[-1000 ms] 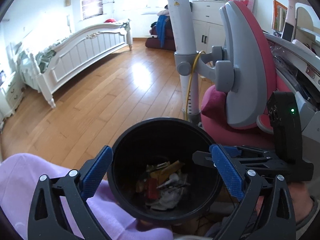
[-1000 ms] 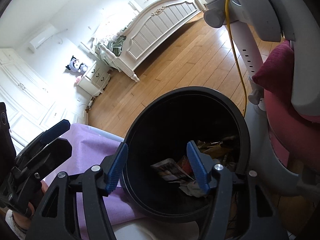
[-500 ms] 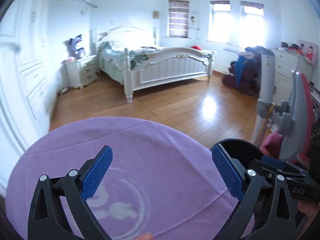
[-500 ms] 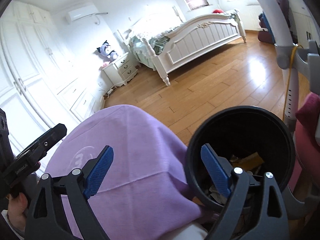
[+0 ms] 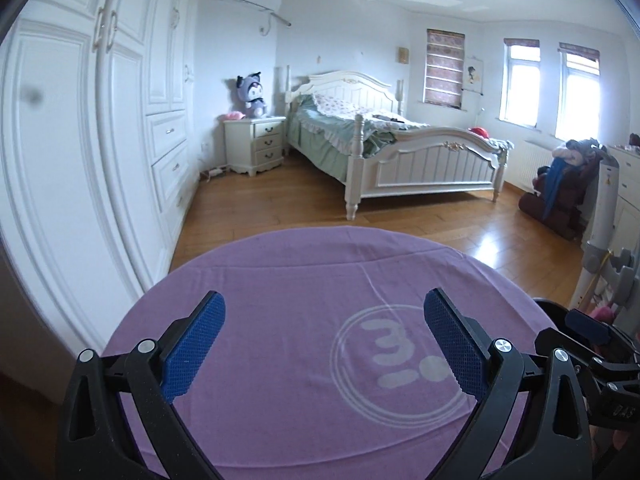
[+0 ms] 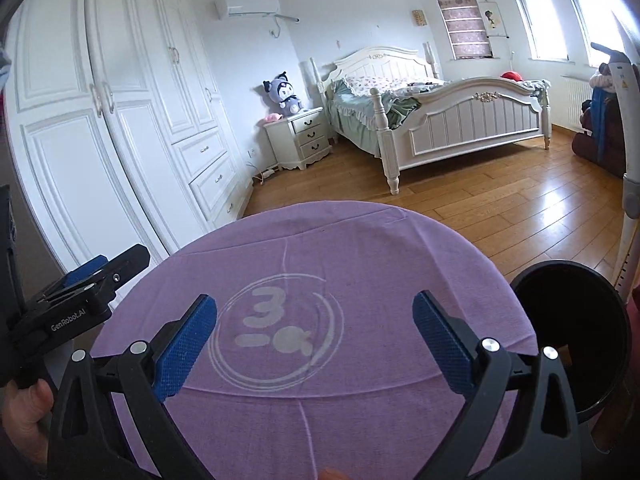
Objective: Collect trash
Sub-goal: 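Move both open tools from the bin back over the empty table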
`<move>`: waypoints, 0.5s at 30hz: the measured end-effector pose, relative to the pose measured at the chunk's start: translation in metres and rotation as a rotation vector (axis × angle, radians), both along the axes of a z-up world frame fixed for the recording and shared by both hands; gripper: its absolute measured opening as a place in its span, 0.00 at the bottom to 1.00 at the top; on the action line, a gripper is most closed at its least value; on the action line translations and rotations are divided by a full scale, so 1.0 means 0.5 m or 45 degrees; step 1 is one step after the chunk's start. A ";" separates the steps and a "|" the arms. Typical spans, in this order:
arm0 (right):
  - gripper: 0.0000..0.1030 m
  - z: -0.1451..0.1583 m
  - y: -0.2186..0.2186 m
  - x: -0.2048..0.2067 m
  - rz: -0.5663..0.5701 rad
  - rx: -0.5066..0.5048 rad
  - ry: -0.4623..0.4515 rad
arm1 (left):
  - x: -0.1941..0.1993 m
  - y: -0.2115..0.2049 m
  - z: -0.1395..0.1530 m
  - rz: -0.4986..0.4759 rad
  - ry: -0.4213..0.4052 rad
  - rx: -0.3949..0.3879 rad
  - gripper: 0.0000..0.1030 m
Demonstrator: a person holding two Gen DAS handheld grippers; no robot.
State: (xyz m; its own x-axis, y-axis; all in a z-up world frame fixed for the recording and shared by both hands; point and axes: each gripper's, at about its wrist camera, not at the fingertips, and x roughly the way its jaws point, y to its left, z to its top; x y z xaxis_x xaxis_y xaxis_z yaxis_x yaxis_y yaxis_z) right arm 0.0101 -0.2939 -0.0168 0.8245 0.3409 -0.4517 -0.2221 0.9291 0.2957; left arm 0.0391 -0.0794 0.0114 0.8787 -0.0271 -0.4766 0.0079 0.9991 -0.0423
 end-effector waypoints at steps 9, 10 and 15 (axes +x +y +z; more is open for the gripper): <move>0.95 0.003 0.046 -0.021 0.028 -0.055 0.005 | -0.028 0.059 -0.010 0.049 -0.010 -0.054 0.95; 0.95 0.000 0.049 -0.022 0.030 -0.056 0.007 | -0.030 0.062 -0.011 0.052 -0.009 -0.054 0.95; 0.95 -0.005 0.056 -0.029 0.039 -0.055 0.013 | -0.040 0.066 -0.010 0.040 -0.032 -0.040 0.95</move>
